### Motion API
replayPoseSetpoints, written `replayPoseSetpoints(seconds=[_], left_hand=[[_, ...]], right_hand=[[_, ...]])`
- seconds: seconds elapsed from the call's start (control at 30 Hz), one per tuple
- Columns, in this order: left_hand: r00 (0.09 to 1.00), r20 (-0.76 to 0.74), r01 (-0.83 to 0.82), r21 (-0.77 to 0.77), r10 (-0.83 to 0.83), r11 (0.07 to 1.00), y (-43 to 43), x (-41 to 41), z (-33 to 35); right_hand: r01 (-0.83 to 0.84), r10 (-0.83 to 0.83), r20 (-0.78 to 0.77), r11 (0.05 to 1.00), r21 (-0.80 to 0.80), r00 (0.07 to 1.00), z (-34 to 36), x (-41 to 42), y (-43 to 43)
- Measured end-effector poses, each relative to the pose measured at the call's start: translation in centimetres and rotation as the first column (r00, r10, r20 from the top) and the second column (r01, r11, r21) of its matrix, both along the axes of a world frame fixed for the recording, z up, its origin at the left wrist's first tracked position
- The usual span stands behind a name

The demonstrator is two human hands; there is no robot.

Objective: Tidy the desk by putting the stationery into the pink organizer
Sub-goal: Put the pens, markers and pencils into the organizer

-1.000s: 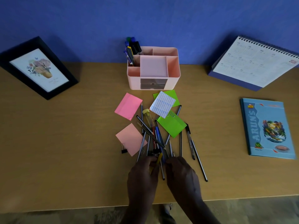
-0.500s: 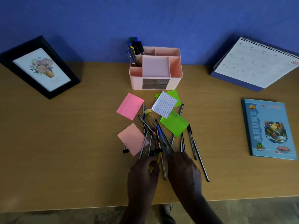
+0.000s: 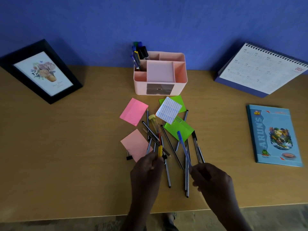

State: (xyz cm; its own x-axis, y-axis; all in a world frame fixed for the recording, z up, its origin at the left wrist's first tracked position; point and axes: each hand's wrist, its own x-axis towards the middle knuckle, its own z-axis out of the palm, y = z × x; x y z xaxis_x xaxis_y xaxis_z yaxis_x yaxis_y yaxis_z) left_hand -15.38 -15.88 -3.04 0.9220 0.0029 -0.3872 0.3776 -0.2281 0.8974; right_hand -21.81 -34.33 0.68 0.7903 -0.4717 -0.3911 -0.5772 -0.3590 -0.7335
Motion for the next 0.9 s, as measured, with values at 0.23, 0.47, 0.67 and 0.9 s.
replayPoseSetpoints(seconds=[0.23, 0.47, 0.67, 0.9], left_hand=[[0.968, -0.25, -0.102, -0.32, 0.021, 0.942, -3.3, 2.6, 1.3], [0.985, -0.175, -0.057, -0.277, 0.008, 0.959, -2.8, 2.3, 0.7], [0.996, -0.067, 0.045, -0.19, -0.059, 0.981, -2.4, 1.7, 0.6], [0.982, -0.173, -0.122, -0.285, 0.074, 0.951, -1.1, 2.0, 0.1]], right_hand=[[0.168, -0.161, -0.059, 0.831, 0.53, 0.985, 0.7, 0.4, 1.8], [-0.062, 0.086, -0.07, 0.955, 0.291, 0.994, 0.0, 1.9, 0.9], [-0.135, 0.111, 0.106, 0.956, 0.259, 0.988, 1.3, 8.2, 0.3], [-0.214, 0.166, 0.267, 0.963, 0.164, 0.949, 4.4, 16.3, -0.4]])
